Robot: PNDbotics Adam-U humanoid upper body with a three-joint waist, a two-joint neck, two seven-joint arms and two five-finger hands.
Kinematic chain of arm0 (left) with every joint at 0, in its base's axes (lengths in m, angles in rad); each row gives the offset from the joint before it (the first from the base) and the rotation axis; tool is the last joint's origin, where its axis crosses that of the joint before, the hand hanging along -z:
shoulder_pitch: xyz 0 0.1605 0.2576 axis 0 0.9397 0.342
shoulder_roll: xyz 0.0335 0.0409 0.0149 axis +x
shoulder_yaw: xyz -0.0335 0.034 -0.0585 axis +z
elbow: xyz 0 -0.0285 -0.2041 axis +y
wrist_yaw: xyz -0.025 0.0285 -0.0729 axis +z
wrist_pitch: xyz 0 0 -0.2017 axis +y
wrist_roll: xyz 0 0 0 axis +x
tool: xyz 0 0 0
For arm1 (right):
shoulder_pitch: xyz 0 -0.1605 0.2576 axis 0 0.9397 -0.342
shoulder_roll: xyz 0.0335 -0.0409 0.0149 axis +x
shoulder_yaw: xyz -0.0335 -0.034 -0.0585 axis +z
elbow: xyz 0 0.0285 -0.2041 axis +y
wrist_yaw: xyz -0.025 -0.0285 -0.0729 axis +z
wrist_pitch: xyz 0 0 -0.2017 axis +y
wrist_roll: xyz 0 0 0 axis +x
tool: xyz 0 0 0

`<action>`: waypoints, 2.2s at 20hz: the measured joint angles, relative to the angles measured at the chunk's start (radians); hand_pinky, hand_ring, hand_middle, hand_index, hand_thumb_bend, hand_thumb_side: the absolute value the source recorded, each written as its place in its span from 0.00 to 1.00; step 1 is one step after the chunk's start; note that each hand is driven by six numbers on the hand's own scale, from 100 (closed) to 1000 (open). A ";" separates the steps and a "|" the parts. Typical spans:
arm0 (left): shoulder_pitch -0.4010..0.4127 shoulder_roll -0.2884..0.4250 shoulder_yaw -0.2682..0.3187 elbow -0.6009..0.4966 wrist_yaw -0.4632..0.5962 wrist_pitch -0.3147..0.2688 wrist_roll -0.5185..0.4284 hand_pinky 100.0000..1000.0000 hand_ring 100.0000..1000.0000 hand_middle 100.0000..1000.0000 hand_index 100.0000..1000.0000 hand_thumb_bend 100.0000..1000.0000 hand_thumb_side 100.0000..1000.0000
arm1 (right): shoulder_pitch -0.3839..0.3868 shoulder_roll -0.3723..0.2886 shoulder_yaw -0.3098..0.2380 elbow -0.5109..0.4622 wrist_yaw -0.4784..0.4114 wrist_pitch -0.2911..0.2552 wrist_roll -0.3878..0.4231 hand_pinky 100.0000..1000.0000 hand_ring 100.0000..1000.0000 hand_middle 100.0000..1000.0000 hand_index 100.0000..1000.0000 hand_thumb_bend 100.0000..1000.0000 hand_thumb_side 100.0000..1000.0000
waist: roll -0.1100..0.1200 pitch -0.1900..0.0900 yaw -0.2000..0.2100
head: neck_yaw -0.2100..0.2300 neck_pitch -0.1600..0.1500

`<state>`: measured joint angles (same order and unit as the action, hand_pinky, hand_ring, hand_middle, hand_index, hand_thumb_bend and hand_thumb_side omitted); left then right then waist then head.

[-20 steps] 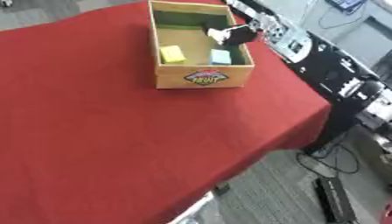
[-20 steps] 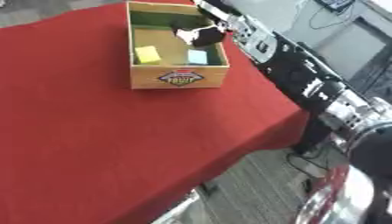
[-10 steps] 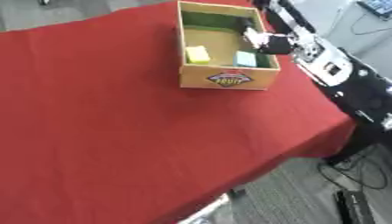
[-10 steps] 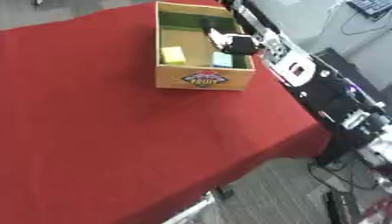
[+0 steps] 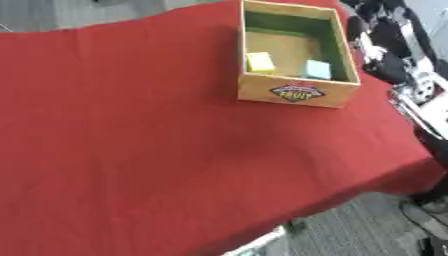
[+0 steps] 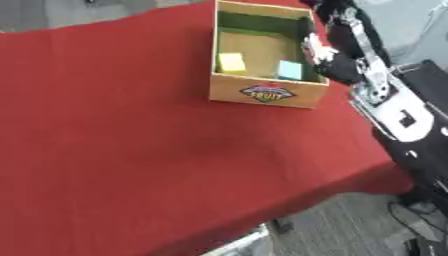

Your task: Pick up the objects with one hand, pass them to the other hand, and then place them into the box on the other side of the table.

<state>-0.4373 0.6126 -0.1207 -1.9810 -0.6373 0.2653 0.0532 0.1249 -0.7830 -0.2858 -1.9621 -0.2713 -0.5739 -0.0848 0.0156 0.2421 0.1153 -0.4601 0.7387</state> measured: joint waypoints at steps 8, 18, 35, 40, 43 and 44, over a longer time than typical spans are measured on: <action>0.017 0.078 0.071 -0.003 0.022 0.052 0.052 0.73 0.68 0.67 0.84 0.58 0.51 | 0.002 0.056 -0.069 -0.016 -0.113 0.033 0.086 0.94 1.00 0.92 1.00 0.00 0.41 | 0.008 0.034 -0.013 | 0.065 -0.032; 0.019 0.159 0.124 0.011 0.144 0.134 0.035 0.73 0.66 0.64 0.83 0.53 0.52 | 0.035 0.107 -0.158 -0.017 -0.260 0.065 0.188 0.94 1.00 0.92 1.00 0.00 0.41 | 0.011 0.040 -0.025 | 0.149 -0.047; -0.108 0.328 0.099 0.255 0.359 0.162 -0.099 0.76 0.74 0.67 0.81 0.76 0.42 | 0.096 0.203 -0.237 -0.017 -0.373 0.167 0.365 0.94 1.00 0.92 1.00 0.00 0.41 | 0.032 0.048 -0.055 | 0.211 -0.057; -0.162 0.382 0.007 0.369 0.405 0.199 -0.169 0.78 0.76 0.69 0.79 0.82 0.43 | 0.095 0.217 -0.237 -0.017 -0.354 0.182 0.379 0.94 1.00 0.92 1.00 0.00 0.41 | 0.034 0.048 -0.067 | 0.248 -0.057; -0.216 0.391 -0.055 0.438 0.426 0.224 -0.211 0.78 0.77 0.71 0.80 0.88 0.44 | 0.096 0.218 -0.237 -0.017 -0.348 0.183 0.381 0.94 1.00 0.92 1.00 0.00 0.41 | 0.037 0.048 -0.069 | 0.287 -0.061; -0.233 0.391 -0.074 0.461 0.426 0.228 -0.226 0.78 0.77 0.71 0.81 0.89 0.43 | 0.096 0.218 -0.237 -0.017 -0.345 0.184 0.381 0.94 1.00 0.92 1.00 0.00 0.41 | 0.038 0.047 -0.070 | 0.298 -0.062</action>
<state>-0.6701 1.0035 -0.1943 -1.5198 -0.2116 0.4929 -0.1725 0.2209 -0.5651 -0.5225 -1.9793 -0.6166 -0.3901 0.2963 0.0536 0.2892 0.0454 -0.1622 0.6763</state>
